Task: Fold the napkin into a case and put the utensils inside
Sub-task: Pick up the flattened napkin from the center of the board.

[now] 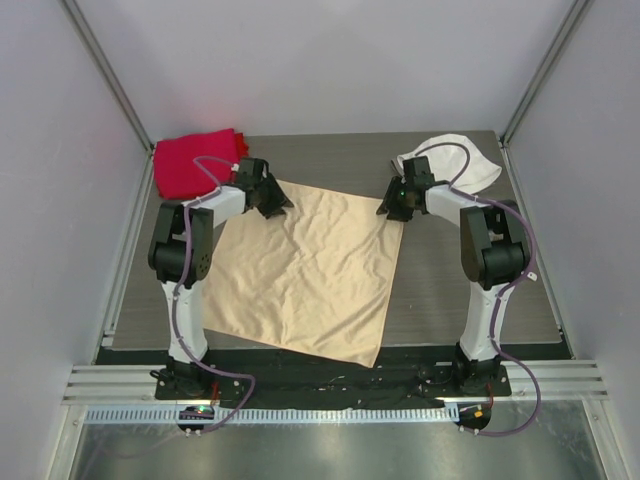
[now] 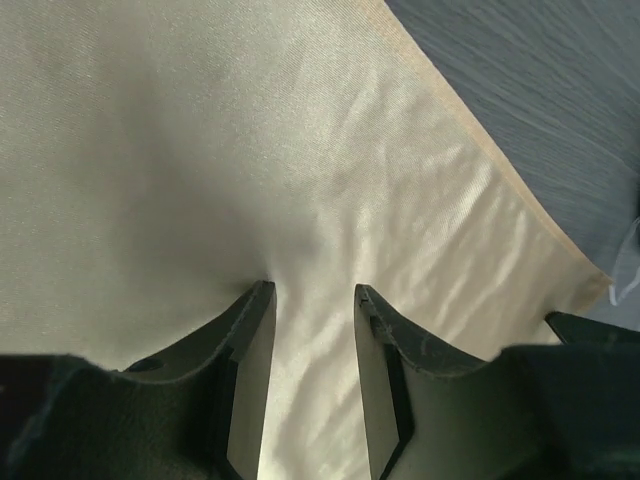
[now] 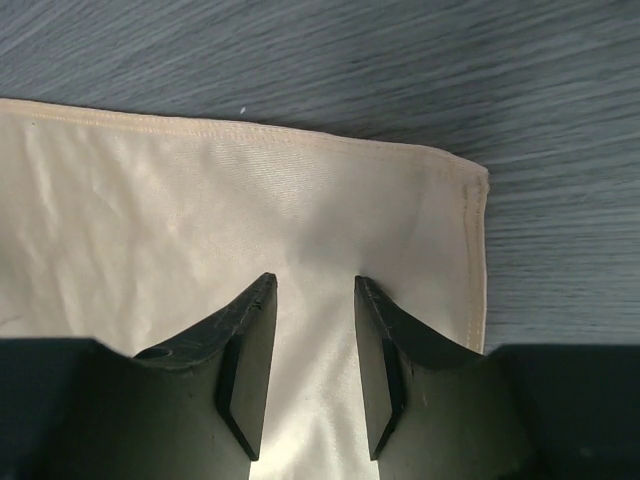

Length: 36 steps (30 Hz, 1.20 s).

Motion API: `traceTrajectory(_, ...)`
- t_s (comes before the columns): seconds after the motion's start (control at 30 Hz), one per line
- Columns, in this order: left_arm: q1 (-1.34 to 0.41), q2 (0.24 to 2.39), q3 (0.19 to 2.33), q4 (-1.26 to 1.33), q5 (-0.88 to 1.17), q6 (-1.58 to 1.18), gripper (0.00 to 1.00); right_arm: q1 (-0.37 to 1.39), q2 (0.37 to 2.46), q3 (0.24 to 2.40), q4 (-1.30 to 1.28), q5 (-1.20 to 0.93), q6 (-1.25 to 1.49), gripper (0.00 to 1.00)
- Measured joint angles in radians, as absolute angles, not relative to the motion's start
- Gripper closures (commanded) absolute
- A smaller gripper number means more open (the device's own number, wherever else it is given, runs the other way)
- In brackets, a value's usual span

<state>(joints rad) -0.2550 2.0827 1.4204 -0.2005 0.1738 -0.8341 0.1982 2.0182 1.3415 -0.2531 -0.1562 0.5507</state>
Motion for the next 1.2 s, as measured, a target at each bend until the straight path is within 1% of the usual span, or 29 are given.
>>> traceTrajectory(0.2,-0.258,2.173,1.500,-0.136,0.224,-0.929,0.57,0.152,2.019,1.340,-0.236,-0.125,0.546,0.57)
traceTrajectory(0.43,-0.301,2.321,1.678,-0.059,0.271,-1.018,0.55,0.098,2.049,1.381,-0.226,-0.098,0.527,0.57)
traceTrajectory(0.6,-0.311,2.381,1.770,-0.057,0.277,-1.044,0.51,0.091,2.064,1.405,-0.229,-0.091,0.502,0.55)
traceTrajectory(0.73,-0.311,2.411,1.839,-0.091,0.276,-1.026,0.43,0.091,2.067,1.413,-0.233,-0.095,0.478,0.50)
traceTrajectory(0.9,-0.304,2.411,1.901,-0.198,0.242,-0.941,0.40,0.092,2.071,1.432,-0.254,-0.094,0.452,0.46)
traceTrajectory(0.93,-0.300,2.411,1.916,-0.227,0.237,-0.924,0.36,0.093,2.074,1.442,-0.264,-0.094,0.447,0.43)
traceTrajectory(1.0,-0.290,2.411,1.936,-0.271,0.224,-0.882,0.33,0.096,2.076,1.452,-0.283,-0.095,0.442,0.40)
traceTrajectory(1.07,-0.279,2.401,1.942,-0.310,0.208,-0.851,0.26,0.104,2.075,1.459,-0.304,-0.095,0.437,0.33)
traceTrajectory(1.1,-0.278,2.391,1.942,-0.336,0.196,-0.830,0.25,0.106,2.074,1.461,-0.311,-0.093,0.435,0.26)
traceTrajectory(1.17,-0.274,2.362,1.938,-0.388,0.181,-0.801,0.23,0.115,2.061,1.460,-0.334,-0.079,0.430,0.18)
traceTrajectory(1.2,-0.272,2.343,1.933,-0.404,0.176,-0.790,0.23,0.119,2.051,1.458,-0.355,-0.065,0.424,0.10)
